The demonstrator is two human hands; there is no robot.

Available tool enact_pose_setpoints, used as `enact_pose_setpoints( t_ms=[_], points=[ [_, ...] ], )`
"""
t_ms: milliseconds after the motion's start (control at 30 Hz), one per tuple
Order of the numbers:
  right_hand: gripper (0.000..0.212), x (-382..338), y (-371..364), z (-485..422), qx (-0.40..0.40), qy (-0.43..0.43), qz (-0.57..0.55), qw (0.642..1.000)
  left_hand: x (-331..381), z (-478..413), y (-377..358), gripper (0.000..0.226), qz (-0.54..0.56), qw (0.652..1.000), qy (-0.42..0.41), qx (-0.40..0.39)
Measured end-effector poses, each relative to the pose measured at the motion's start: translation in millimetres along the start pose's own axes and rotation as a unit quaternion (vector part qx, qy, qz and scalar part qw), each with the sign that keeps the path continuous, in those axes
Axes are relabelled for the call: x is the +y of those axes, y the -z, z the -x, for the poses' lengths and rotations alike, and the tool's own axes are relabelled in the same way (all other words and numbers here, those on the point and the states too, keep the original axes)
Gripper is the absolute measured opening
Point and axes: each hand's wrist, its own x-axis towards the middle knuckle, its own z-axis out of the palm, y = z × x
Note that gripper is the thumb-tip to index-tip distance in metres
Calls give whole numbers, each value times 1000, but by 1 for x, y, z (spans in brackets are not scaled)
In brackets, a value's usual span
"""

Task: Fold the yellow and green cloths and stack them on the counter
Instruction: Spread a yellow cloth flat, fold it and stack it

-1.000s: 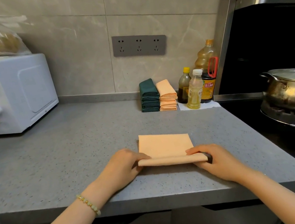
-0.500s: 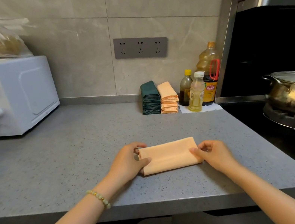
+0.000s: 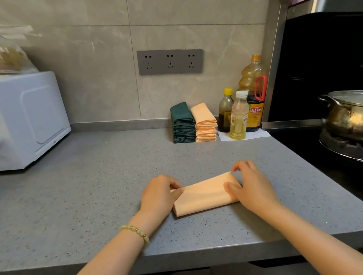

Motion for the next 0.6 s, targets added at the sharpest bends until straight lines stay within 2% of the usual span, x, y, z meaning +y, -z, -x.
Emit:
enact_pose_setpoints(
  t_ms=[67,133,200,267,367,467,600],
  points=[
    [37,-13,-3,0,-8,77,52,996,0,-1,0,14,-4,1000,-1,1],
    [44,-26,-9,0,-78,139,90,983,1,-1,0,14,-14,1000,0,2],
    [47,-35,-18,1,-153,176,102,967,1,-2,0,14,-23,1000,0,5],
    [48,-37,-28,2,-195,187,101,958,3,-2,1,15,-35,999,0,3],
    [49,-34,-35,1,-190,183,100,959,15,-2,2,25,-129,992,-13,0],
    [49,-35,-35,2,-175,185,87,963,32,4,-9,42,-256,964,-70,-8],
    [49,-33,-37,1,-190,191,85,959,24,18,-28,53,-247,962,-68,-89]
  ],
)
